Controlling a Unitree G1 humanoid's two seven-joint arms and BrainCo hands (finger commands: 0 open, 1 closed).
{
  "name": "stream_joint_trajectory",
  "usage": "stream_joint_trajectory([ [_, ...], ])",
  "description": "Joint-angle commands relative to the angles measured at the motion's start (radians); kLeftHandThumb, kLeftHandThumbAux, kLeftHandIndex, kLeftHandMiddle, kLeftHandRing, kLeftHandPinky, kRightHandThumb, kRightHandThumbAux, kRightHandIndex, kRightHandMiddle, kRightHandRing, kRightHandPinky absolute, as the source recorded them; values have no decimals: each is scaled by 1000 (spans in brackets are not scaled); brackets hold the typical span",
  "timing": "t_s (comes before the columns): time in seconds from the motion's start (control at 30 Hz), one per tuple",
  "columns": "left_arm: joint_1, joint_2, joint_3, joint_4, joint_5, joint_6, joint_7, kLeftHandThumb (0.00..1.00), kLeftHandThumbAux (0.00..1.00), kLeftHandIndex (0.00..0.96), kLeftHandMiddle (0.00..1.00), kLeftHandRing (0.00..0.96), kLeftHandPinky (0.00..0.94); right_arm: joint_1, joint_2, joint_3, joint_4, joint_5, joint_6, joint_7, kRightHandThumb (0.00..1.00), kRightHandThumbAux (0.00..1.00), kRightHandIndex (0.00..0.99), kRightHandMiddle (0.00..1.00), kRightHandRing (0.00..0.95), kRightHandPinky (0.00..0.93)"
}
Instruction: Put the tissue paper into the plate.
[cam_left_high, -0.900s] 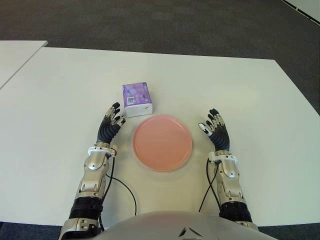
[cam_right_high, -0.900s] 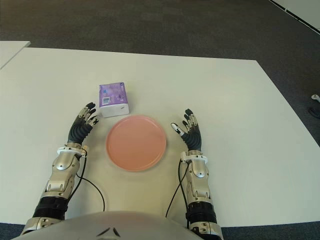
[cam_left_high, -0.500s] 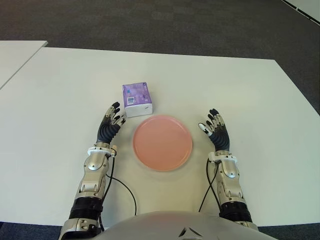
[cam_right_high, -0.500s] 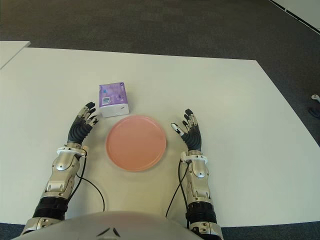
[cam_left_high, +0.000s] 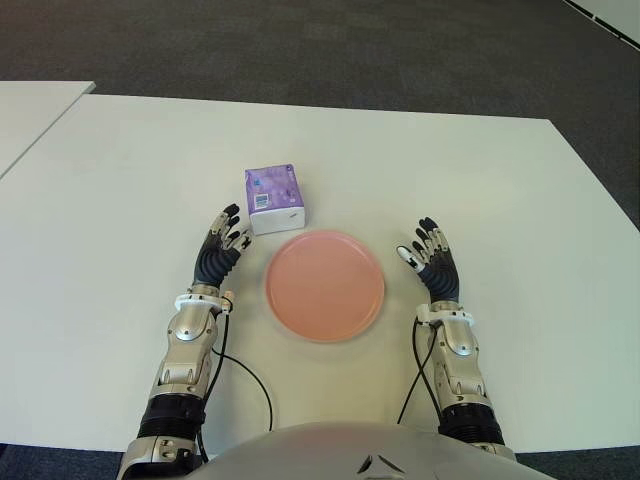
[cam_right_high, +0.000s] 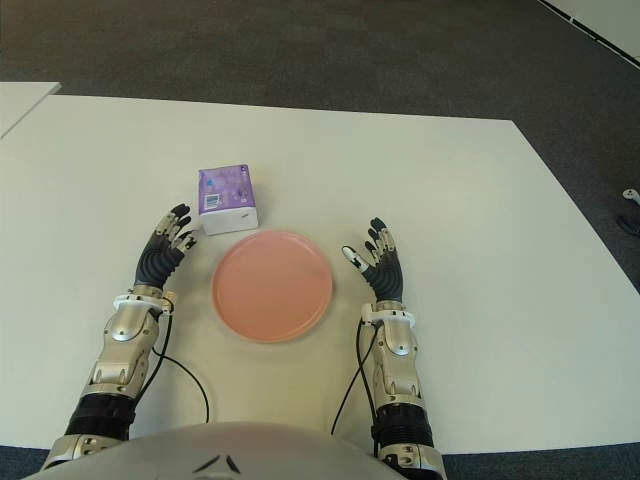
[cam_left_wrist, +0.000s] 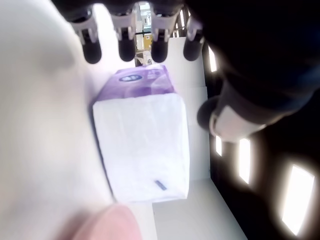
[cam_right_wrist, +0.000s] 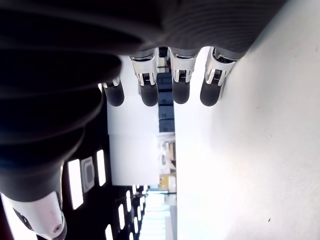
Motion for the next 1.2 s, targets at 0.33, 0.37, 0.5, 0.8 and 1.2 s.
stream_joint_trajectory([
  [0.33, -75, 83, 16, 13, 107, -57, 52, 106, 604, 0, 0, 0, 0, 13, 7, 2, 67, 6, 44, 0, 36, 706, 0, 0, 0, 0],
  [0.37, -97, 104, 16, 6, 135, -67, 62, 112, 602, 0, 0, 0, 0, 10, 7, 2, 72, 5, 42, 0, 37, 705, 0, 0, 0, 0],
  [0.5, -170, 190, 8, -15, 272, -100, 118, 162, 548, 0, 0, 0, 0, 0, 7, 4, 87, 2, 37, -1, 37, 701, 0, 0, 0, 0],
  [0.8, -266, 333, -33, 44, 484, -198, 237, 241, 410, 0, 0, 0, 0, -19, 8, 9, 117, -13, 19, -15, 33, 706, 0, 0, 0, 0],
  [1.2, -486, 455, -161, 242, 762, -217, 465, 220, 344, 0, 0, 0, 0, -48, 2, 14, 177, -17, -31, -16, 36, 725, 0, 0, 0, 0],
])
